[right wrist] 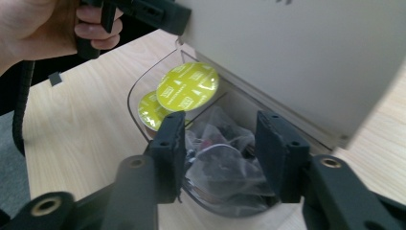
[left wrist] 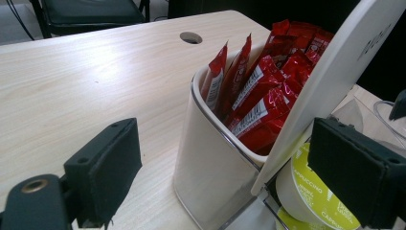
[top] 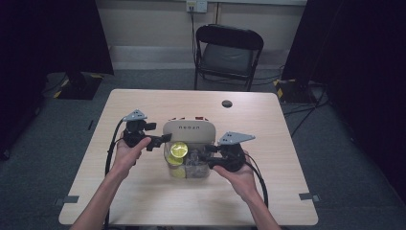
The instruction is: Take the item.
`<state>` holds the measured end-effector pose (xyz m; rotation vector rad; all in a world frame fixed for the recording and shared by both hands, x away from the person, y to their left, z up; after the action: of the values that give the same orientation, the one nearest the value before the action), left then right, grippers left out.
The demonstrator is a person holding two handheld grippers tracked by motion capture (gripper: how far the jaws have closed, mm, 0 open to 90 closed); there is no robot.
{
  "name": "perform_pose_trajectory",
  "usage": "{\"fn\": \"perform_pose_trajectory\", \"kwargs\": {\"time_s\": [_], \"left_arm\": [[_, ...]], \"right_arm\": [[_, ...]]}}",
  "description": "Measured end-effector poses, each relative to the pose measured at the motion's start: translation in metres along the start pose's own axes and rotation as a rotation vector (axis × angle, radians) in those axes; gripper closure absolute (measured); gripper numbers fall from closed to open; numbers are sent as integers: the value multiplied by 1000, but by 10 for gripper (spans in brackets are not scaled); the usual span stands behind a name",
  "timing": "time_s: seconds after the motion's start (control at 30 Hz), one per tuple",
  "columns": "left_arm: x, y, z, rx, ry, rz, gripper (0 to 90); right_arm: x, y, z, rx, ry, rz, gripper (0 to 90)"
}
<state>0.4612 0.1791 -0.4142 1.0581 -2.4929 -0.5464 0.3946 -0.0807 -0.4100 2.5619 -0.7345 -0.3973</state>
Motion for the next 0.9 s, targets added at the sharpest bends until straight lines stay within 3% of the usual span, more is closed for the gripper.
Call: {"fn": "perform_pose_trajectory", "kwargs": {"time_s": [0.37,0.67,0.9], "left_arm": [[0,0,0,4,1,4,108],[0,0,0,-1,-1,2,110],[0,0,0,0,3,1,110]], "right_arm": [[-2,-21,3,-50,-1,-38,592],[1,-22,9,-78,-4,-32,628],[6,-18,14,-82,-16,-30,760]]}}
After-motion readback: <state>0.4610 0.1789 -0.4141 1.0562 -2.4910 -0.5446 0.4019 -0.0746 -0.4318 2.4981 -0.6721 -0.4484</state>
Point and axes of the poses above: each handheld gripper's, and its own axes: y roughly backward along the jaws, z roughly out of its underside, x roughly to its right, the point moved 4 cm from there along -y, roughly forward along the jaws, and after that the axes turned 3 degrees about -z, right-handed, at the moved point
